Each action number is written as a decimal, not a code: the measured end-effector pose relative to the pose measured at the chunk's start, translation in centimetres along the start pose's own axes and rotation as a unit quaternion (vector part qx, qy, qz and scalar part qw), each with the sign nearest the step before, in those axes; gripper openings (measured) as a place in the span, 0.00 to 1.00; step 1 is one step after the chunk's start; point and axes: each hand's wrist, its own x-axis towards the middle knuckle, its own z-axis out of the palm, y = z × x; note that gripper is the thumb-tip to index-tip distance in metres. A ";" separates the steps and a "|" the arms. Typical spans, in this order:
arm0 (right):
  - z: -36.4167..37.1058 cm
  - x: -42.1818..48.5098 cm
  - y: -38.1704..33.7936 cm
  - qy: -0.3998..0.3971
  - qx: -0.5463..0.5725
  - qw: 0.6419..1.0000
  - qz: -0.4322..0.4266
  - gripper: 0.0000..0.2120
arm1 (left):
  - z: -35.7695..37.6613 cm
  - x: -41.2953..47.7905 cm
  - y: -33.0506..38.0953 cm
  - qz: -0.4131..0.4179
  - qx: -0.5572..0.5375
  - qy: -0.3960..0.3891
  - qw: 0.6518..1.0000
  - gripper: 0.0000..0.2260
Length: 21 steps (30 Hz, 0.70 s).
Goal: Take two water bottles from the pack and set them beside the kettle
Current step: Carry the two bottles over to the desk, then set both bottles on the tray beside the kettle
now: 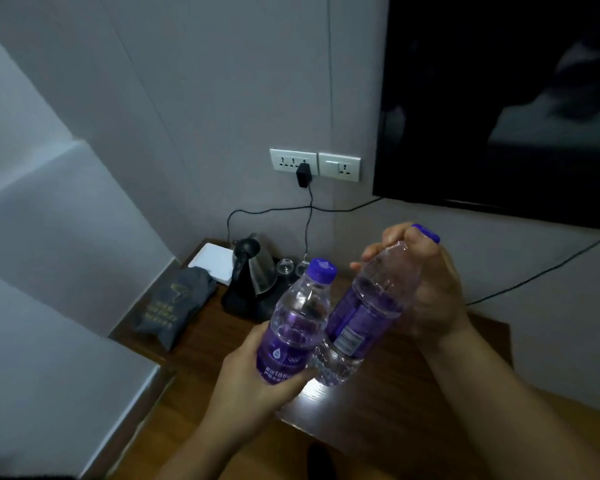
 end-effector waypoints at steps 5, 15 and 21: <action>3.8 7.6 4.0 0.029 -0.004 1.000 0.004 0.11 | -6.1 7.3 -3.9 0.000 0.025 -0.015 1.000 0.32; 10.5 14.1 10.2 0.171 -0.050 0.983 -0.054 0.08 | -13.4 18.0 -10.5 0.060 0.006 -0.090 0.994 0.31; 13.2 16.2 15.3 0.262 -0.104 0.955 -0.089 0.07 | -15.5 22.9 -17.2 0.068 -0.045 -0.167 0.983 0.31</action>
